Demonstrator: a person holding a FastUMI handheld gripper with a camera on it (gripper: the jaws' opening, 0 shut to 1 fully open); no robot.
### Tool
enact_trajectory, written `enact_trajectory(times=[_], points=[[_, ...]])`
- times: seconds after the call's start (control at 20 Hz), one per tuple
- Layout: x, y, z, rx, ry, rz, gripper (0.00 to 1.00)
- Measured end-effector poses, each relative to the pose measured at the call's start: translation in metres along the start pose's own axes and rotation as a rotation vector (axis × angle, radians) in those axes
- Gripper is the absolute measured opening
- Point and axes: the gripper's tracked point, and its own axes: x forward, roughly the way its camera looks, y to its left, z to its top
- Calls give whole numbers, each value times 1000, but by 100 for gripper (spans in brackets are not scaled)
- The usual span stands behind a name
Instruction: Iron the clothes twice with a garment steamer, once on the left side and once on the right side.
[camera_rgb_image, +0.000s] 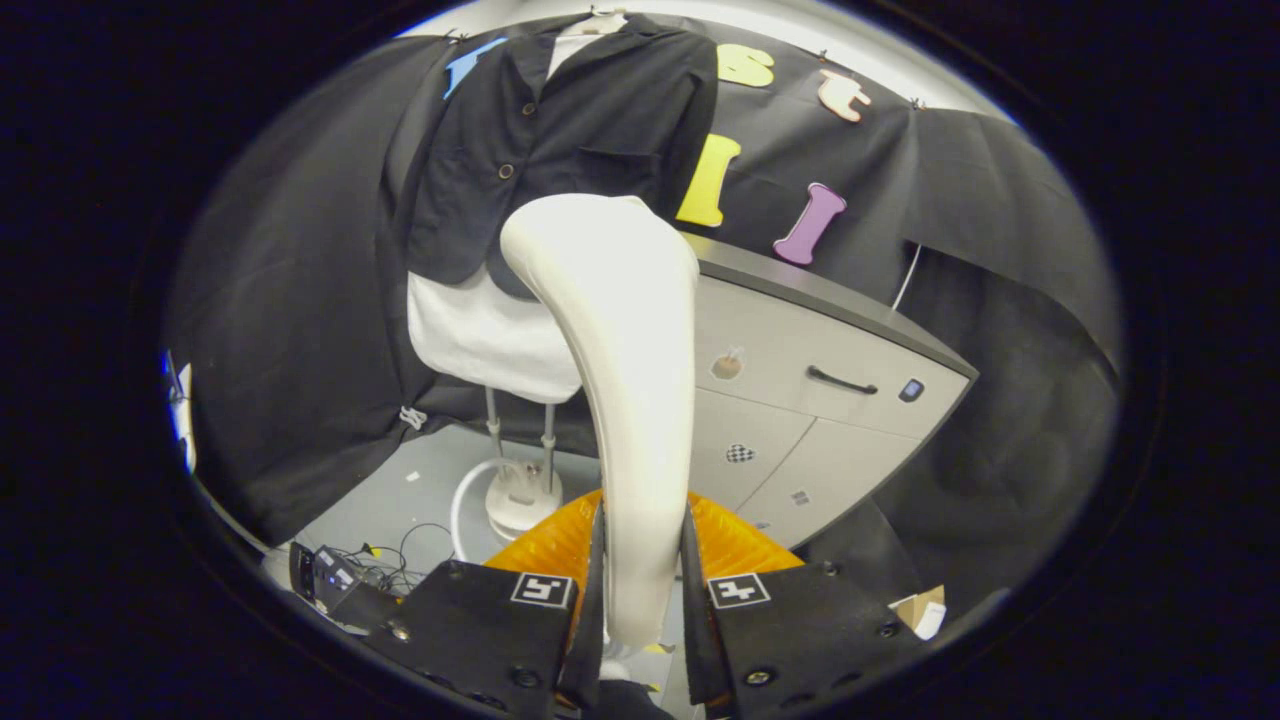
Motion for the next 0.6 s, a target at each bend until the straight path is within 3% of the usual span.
enact_trajectory(times=[0.6], points=[[3,-141,-22,125,36,-45,36]])
